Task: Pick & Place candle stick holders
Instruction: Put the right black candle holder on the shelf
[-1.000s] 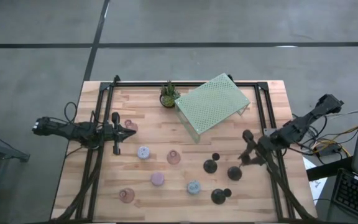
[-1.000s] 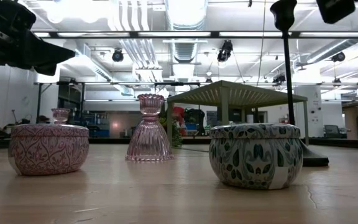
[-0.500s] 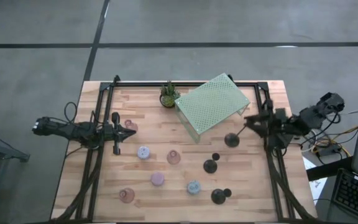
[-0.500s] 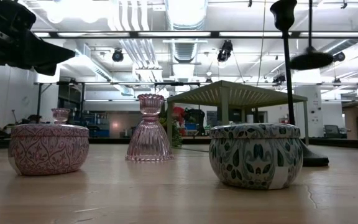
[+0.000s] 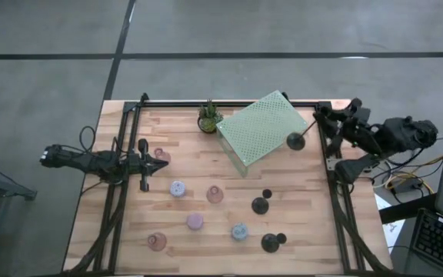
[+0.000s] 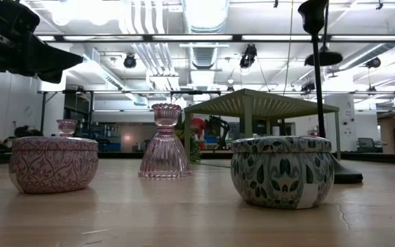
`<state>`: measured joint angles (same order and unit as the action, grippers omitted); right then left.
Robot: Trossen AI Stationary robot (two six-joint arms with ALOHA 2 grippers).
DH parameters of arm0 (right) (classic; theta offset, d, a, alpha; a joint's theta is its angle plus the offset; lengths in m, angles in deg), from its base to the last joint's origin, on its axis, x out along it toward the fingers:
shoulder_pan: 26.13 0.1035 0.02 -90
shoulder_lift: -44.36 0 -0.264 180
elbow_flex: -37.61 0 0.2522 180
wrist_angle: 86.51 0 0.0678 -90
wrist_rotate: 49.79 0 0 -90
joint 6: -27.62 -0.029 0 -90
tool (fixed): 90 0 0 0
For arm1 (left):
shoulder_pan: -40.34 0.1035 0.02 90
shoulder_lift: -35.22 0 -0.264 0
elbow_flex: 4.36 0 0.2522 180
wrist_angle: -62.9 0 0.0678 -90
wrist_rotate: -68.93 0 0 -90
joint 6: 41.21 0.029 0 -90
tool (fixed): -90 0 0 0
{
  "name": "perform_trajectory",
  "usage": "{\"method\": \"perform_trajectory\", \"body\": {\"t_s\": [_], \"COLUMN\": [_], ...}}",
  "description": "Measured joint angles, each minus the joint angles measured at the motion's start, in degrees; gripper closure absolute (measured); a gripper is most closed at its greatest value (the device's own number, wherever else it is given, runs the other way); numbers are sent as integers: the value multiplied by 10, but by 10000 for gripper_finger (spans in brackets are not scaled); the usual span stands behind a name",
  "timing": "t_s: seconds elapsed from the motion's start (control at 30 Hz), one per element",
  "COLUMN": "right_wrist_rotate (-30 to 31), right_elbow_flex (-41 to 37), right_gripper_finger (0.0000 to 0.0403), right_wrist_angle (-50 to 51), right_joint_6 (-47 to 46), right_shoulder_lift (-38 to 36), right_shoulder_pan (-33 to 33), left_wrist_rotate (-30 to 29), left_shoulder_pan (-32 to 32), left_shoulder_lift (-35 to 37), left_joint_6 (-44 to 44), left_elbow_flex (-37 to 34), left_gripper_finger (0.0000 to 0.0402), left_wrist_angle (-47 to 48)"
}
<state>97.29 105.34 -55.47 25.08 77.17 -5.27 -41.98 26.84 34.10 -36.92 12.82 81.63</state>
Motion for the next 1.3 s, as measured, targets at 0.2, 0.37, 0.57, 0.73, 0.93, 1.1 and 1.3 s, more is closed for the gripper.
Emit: {"method": "perform_trajectory", "body": {"t_s": [0.2, 0.37, 0.57, 0.73, 0.93, 1.1, 1.3], "right_wrist_rotate": [19, -135, -234, -369, -438, -510, -544], "right_elbow_flex": [6, 2, 12, 22, 32, 37, 37], "right_gripper_finger": [299, 299, 298, 298, 298, 298, 298], "right_wrist_angle": [-7, -76, -106, -116, -181, -207, -211], "right_joint_6": [17, 26, 25, -9, -1, -49, -72], "right_shoulder_lift": [41, 77, 130, 186, 243, 289, 335], "right_shoulder_pan": [-103, -200, -321, -435, -548, -629, -679], "left_wrist_rotate": [0, 0, 0, 0, 0, 0, 0], "left_shoulder_pan": [0, 0, 0, 0, 0, 0, 0], "left_shoulder_lift": [0, 0, 0, 0, 0, 0, 0], "left_joint_6": [0, 0, 0, 0, 0, 0, 0], "left_elbow_flex": [0, 0, 0, 0, 0, 0, 0], "left_gripper_finger": [381, 381, 381, 381, 381, 381, 381], "left_wrist_angle": [0, 0, 0, 0, 0, 0, 0]}}
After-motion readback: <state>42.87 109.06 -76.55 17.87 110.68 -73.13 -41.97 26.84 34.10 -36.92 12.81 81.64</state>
